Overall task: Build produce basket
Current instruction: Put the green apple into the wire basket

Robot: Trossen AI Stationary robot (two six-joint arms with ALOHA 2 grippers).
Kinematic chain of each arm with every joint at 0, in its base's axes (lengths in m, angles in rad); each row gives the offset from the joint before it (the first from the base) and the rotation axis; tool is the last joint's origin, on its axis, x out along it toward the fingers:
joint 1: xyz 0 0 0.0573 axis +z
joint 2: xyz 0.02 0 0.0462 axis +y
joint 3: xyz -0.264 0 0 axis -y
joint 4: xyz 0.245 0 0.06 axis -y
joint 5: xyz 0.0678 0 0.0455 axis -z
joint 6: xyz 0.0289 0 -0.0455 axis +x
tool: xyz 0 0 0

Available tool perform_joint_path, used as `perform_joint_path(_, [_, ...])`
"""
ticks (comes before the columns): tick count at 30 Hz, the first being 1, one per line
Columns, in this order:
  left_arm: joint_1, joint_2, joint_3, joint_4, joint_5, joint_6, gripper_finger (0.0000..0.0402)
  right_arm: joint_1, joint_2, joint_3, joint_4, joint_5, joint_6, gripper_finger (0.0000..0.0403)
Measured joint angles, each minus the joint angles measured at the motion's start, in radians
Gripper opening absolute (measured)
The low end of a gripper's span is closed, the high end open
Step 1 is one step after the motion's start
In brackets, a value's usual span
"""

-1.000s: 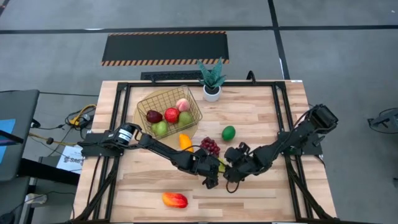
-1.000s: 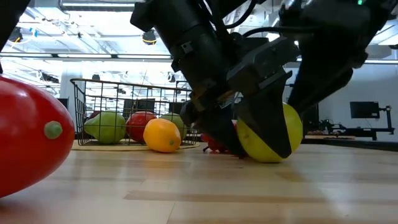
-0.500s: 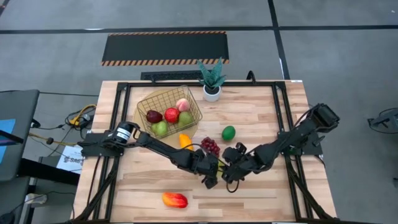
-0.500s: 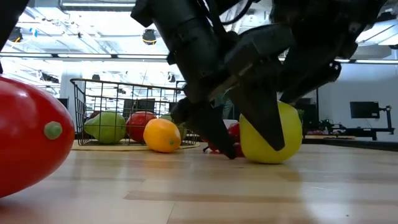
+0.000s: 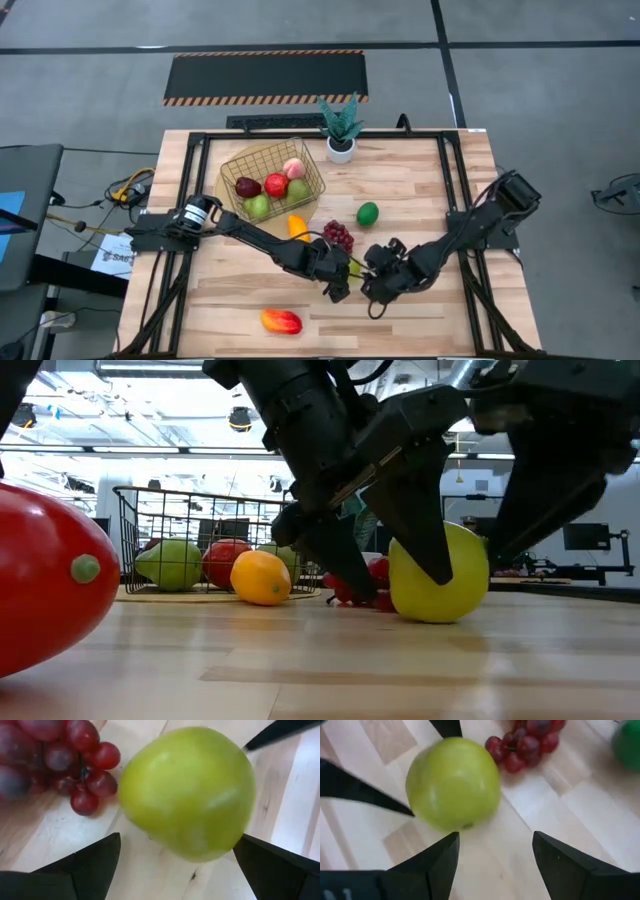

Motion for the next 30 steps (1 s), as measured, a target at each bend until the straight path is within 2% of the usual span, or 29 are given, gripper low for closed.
perform_joint_path(4, [0.0, 0.0, 0.0, -0.01, -0.001, 0.004, 0.0366, -0.021, 0.048, -0.001, 0.062, 0.002, -0.041, 0.0273])
perform_joint_path(13, [-0.018, -0.001, 0.001, -0.05, 0.005, 0.034, 0.0366, -0.046, 0.068, 0.0, 0.191, -0.053, -0.146, 0.0273])
perform_joint_path(19, [-0.009, -0.001, 0.001, -0.047, -0.014, 0.05, 0.0366, -0.051, 0.069, 0.0, 0.32, -0.113, -0.296, 0.0273])
perform_joint_path(22, [-0.008, -0.001, 0.001, -0.058, -0.009, 0.046, 0.0366, -0.058, 0.054, -0.001, 0.305, -0.131, -0.307, 0.0273])
perform_joint_path(30, [-0.008, -0.002, 0.002, -0.07, -0.032, 0.068, 0.0366, -0.021, -0.097, -0.001, 0.141, -0.099, -0.278, 0.0273])
